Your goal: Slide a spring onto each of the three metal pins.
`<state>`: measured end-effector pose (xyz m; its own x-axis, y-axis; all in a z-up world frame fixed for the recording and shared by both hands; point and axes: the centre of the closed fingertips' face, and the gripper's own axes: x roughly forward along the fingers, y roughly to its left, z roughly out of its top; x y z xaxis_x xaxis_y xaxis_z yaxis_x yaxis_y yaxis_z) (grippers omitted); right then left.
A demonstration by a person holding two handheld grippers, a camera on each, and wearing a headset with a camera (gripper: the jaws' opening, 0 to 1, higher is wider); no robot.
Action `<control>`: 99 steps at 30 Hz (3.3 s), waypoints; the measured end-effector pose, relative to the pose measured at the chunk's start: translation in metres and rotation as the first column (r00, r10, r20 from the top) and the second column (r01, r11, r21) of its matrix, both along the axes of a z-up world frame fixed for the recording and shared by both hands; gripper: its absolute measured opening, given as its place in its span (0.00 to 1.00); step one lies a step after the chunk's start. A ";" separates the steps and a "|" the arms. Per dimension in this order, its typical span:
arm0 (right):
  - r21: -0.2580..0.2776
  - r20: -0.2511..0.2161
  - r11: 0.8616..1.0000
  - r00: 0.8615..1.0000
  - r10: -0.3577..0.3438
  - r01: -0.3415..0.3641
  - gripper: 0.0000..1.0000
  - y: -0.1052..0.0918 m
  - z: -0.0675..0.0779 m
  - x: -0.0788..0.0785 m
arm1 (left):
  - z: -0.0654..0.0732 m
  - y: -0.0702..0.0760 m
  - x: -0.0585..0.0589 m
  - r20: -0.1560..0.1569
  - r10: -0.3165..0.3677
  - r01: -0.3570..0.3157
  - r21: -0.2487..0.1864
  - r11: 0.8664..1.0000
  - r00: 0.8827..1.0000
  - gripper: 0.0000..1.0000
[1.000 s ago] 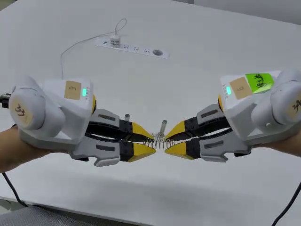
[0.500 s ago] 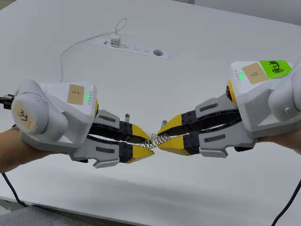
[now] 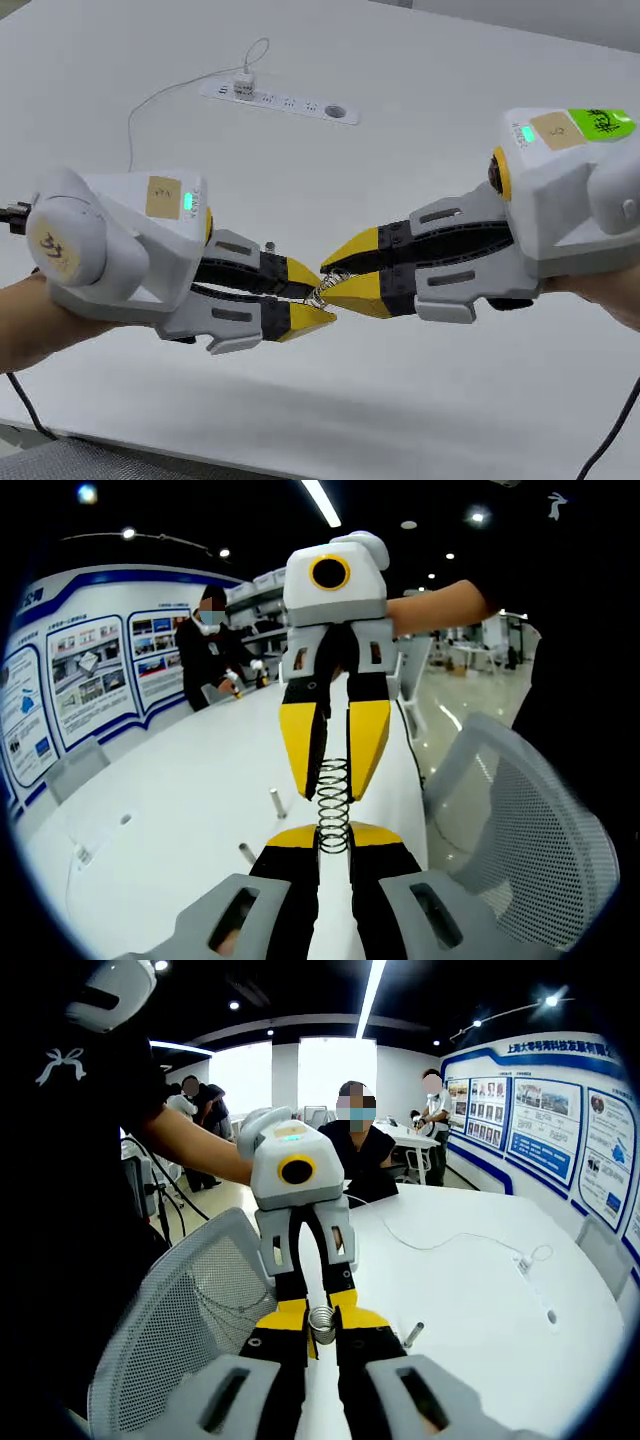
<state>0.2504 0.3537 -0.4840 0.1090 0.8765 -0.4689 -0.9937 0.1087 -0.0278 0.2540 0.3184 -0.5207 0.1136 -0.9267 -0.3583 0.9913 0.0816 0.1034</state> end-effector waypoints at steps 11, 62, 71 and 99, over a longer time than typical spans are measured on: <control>0.024 -0.010 1.000 1.000 -0.016 0.016 0.10 0.004 0.004 0.000 | 0.002 0.000 -0.001 -0.004 0.010 -0.010 -0.013 1.000 1.000 0.10; -0.124 0.036 0.743 0.752 -0.659 0.657 0.10 -0.162 -0.066 0.120 | 0.027 0.069 0.064 -0.102 0.325 -0.335 -0.095 0.938 0.940 0.55; -0.140 0.011 0.710 0.719 -0.695 0.690 0.10 -0.168 -0.086 0.126 | 0.023 0.070 0.062 -0.112 0.330 -0.340 -0.083 0.937 0.937 0.57; -0.143 -0.031 0.685 0.689 -0.724 0.714 0.11 -0.170 -0.107 0.129 | 0.016 0.074 0.063 -0.142 0.347 -0.359 -0.070 0.931 0.927 0.60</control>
